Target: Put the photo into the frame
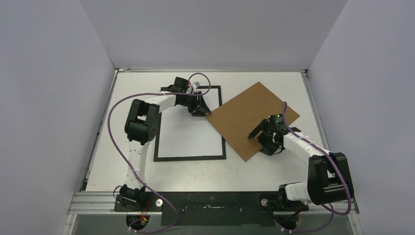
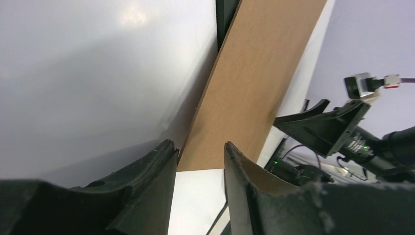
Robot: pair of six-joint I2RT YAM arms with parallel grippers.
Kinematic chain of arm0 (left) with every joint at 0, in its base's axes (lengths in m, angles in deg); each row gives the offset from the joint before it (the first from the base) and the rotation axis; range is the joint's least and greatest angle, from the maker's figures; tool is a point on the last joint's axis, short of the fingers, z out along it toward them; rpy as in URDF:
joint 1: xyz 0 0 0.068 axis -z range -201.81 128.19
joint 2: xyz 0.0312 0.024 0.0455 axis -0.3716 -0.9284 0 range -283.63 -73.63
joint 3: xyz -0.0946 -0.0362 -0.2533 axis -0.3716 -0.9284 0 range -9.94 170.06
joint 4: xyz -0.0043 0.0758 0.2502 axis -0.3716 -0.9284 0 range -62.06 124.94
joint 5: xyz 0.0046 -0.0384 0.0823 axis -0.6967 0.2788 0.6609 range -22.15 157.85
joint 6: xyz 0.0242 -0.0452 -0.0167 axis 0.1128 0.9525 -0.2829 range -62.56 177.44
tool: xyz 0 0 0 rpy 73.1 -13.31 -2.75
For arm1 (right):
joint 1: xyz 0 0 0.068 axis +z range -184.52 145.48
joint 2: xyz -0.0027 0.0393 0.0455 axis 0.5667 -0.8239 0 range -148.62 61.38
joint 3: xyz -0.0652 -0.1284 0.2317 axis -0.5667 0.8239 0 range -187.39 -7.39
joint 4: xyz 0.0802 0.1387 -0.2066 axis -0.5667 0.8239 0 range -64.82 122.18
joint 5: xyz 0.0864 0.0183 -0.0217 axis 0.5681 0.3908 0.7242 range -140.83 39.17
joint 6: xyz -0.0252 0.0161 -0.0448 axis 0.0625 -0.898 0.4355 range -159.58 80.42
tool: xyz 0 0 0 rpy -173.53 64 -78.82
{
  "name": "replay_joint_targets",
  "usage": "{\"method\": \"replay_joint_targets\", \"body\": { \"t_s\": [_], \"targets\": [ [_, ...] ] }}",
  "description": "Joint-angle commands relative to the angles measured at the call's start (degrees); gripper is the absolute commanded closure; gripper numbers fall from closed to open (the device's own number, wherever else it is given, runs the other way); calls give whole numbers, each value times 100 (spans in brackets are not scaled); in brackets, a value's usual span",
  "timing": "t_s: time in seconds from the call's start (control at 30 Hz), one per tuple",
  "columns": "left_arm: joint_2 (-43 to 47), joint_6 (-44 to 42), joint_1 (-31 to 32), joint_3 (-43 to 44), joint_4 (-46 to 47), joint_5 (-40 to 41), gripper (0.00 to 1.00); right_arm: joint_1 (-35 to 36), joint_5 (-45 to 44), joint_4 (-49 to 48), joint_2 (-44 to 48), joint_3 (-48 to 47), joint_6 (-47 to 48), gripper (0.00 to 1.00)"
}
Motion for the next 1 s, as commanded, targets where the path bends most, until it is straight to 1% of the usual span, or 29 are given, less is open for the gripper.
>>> {"method": "replay_joint_targets", "body": {
  "t_s": [0.0, 0.07, 0.13, 0.27, 0.33, 0.4, 0.6, 0.77, 0.97],
  "targets": [
    [253, 917, 42, -137, 1047, -1032, 64, 27, 192, -373, -147, 234, -77, 16],
    [235, 1316, 32, -253, 1477, -1251, 67, 31, 197, -413, -168, 274, -102, 17],
    [233, 1819, 32, -462, 2130, -1449, 68, 29, 216, -483, -193, 314, -151, 18],
    [187, 3325, 30, -995, 4076, -1681, 69, 26, 315, -612, -357, 372, -238, 22],
    [142, 3794, 32, -1175, 4925, -1671, 69, 30, 345, -623, -465, 377, -253, 24],
    [114, 3896, 36, -1248, 5082, -1581, 68, 34, 375, -663, -540, 396, -273, 25],
    [189, 3704, 96, -1350, 4974, -1330, 68, 31, 436, -759, -672, 417, -292, 30],
    [321, 3840, 184, -1554, 5324, -1174, 67, 36, 516, -873, -775, 415, -343, 31],
    [486, 3367, 194, -1674, 5166, -926, 70, 37, 561, -903, -730, 408, -335, 31]
  ]
}}
